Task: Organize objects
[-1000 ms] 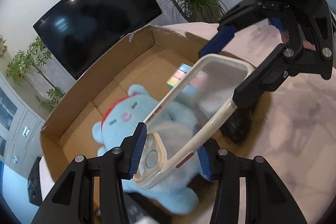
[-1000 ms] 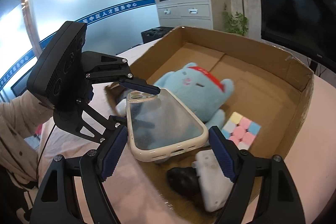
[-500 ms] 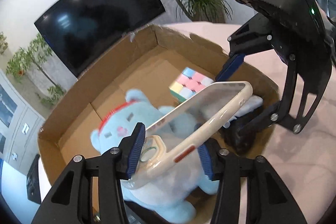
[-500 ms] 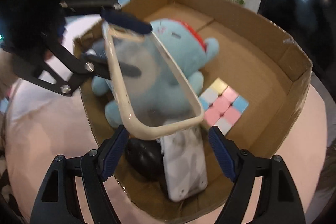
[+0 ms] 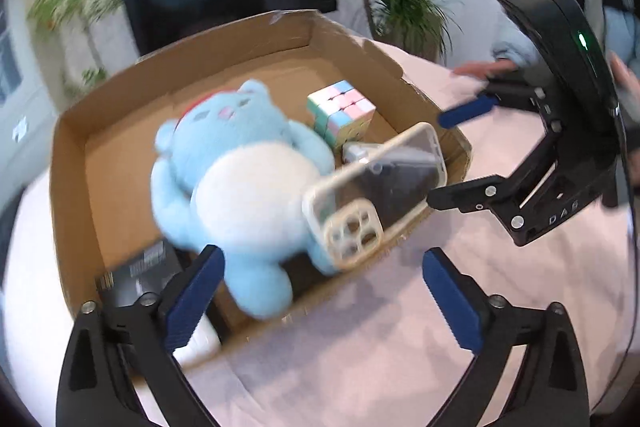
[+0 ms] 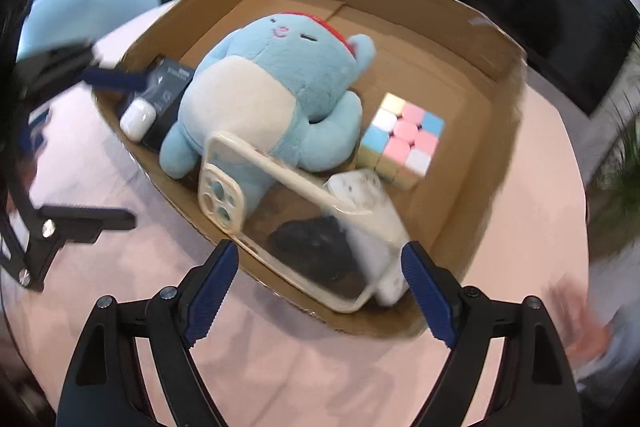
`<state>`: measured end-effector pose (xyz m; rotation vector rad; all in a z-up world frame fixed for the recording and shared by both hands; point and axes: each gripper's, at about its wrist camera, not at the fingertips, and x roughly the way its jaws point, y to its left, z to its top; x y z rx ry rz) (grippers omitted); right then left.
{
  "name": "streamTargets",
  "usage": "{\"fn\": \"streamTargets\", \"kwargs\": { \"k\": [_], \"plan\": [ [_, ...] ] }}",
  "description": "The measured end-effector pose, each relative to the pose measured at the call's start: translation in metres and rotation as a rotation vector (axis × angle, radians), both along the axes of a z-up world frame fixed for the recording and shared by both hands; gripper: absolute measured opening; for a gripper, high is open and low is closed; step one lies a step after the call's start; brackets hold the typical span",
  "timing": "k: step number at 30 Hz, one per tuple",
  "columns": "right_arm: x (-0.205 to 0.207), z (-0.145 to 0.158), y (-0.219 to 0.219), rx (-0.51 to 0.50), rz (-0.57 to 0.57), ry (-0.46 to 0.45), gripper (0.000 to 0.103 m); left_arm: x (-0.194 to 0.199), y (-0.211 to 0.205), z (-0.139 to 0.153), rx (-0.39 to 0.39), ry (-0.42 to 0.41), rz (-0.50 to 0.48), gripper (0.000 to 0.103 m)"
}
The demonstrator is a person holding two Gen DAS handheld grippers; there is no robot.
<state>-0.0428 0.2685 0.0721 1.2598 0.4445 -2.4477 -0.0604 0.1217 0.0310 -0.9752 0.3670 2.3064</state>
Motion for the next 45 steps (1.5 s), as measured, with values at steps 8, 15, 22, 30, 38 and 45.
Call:
{"fn": "streamTargets", "kwargs": {
  "k": [8,15,22,30,38,45],
  "plan": [
    [0.033,-0.013,-0.005,-0.141,-0.210,0.040,0.084,0.035,-0.048,-0.020,0.116,-0.025,0.327,0.102],
    [0.061,-0.011,-0.020,-0.162,-0.296,0.120,0.102,0.062,-0.067,-0.031,0.101,0.040,0.501,0.102],
    [0.082,-0.012,-0.031,-0.146,-0.328,0.174,0.102,0.082,-0.063,-0.027,0.070,0.110,0.538,0.103],
    [0.093,-0.016,-0.020,-0.136,-0.441,0.249,0.102,0.092,-0.073,-0.033,0.102,0.114,0.631,0.103],
    [0.099,-0.023,-0.020,-0.110,-0.491,0.282,0.102,0.096,-0.074,-0.051,0.074,0.073,0.668,0.103],
    [0.124,-0.032,-0.033,-0.054,-0.456,0.297,0.102,0.120,-0.072,-0.060,0.056,0.069,0.666,0.103]
  ]
}}
